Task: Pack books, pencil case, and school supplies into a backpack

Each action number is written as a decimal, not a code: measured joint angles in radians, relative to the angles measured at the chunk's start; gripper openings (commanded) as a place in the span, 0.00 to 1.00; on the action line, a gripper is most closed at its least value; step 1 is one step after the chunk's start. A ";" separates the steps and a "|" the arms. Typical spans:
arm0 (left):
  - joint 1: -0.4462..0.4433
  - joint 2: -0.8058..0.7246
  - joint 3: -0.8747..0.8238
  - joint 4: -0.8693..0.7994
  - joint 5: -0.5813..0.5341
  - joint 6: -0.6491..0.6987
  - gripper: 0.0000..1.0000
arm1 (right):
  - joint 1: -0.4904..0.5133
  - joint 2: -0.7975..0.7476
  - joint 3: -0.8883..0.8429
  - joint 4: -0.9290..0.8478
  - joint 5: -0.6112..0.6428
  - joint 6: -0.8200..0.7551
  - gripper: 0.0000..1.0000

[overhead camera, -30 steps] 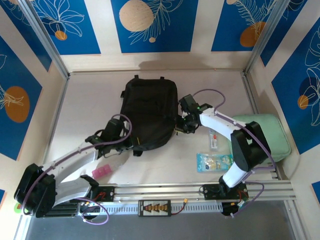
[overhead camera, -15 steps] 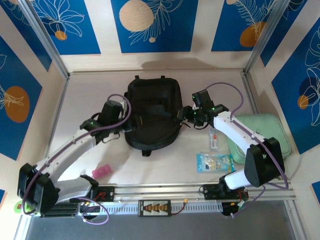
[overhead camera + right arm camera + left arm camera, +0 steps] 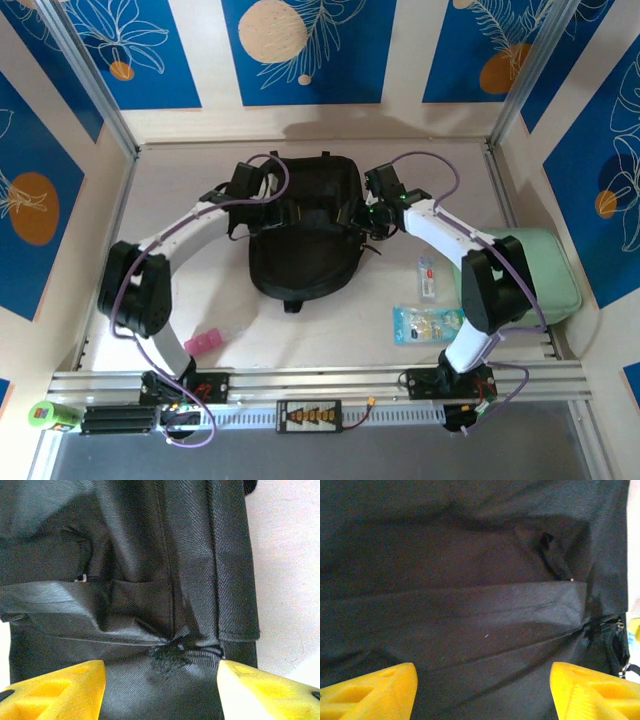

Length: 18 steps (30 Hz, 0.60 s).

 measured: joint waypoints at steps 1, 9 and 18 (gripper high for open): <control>-0.005 0.028 0.027 0.002 0.010 0.001 0.68 | -0.002 0.013 0.004 0.000 -0.001 0.000 0.60; -0.048 0.180 0.224 0.005 0.018 0.053 0.62 | -0.009 0.063 -0.002 0.010 -0.018 0.011 0.54; -0.052 0.299 0.296 0.008 0.023 0.055 0.58 | 0.019 0.063 -0.115 0.076 -0.047 0.030 0.52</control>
